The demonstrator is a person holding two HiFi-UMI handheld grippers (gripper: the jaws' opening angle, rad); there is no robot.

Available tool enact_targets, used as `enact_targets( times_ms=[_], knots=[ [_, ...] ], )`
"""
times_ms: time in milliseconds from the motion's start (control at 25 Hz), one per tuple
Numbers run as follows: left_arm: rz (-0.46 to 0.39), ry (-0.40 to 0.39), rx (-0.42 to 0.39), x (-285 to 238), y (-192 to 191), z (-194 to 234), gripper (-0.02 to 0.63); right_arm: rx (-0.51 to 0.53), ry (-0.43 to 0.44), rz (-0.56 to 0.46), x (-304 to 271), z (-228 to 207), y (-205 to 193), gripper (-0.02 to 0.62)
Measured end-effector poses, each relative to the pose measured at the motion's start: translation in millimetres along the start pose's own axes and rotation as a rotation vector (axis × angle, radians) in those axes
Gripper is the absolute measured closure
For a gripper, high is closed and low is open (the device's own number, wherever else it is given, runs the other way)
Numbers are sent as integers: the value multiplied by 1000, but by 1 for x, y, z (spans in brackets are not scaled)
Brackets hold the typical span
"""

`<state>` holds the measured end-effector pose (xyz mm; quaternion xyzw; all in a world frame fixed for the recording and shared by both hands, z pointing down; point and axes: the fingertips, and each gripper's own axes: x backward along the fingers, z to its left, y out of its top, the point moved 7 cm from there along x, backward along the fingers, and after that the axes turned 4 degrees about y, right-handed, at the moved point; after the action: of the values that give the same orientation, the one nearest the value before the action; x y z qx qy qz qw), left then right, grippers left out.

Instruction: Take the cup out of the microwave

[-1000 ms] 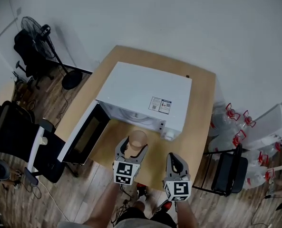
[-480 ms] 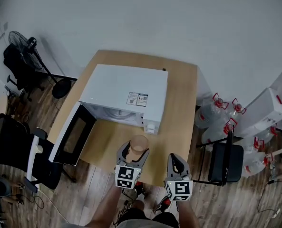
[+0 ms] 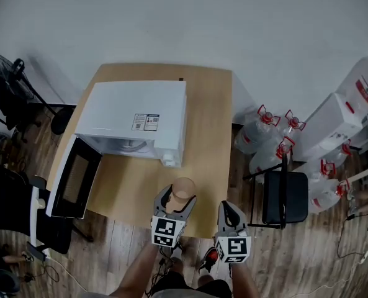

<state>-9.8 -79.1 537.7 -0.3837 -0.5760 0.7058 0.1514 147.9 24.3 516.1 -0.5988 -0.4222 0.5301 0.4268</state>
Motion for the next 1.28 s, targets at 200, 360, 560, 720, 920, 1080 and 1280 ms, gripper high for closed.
enact_targets(
  times_ms=[200,360,560,720,920,1080,1280],
  knots=[
    [17,-59,-11,-15,-11,-29,246,-21,-42,13,14,-21,-17,577],
    [27,-99,-24,-29,-20,-46,247,-40,-74,25,22,-34,-30,577],
    [42,-133,-33,-46,-35,-63,247,-62,-102,45,28,-48,-51,577],
    [56,-148,-44,-57,-48,-73,245,-68,-109,61,32,-55,-65,577],
    [69,-161,-54,-64,-61,-82,245,-85,-125,83,36,-63,-83,577],
    [74,-164,-52,-67,-71,-87,245,-95,-125,98,38,-65,-95,577],
    [75,-167,-49,-67,-81,-90,245,-100,-120,112,41,-64,-104,577]
  ],
)
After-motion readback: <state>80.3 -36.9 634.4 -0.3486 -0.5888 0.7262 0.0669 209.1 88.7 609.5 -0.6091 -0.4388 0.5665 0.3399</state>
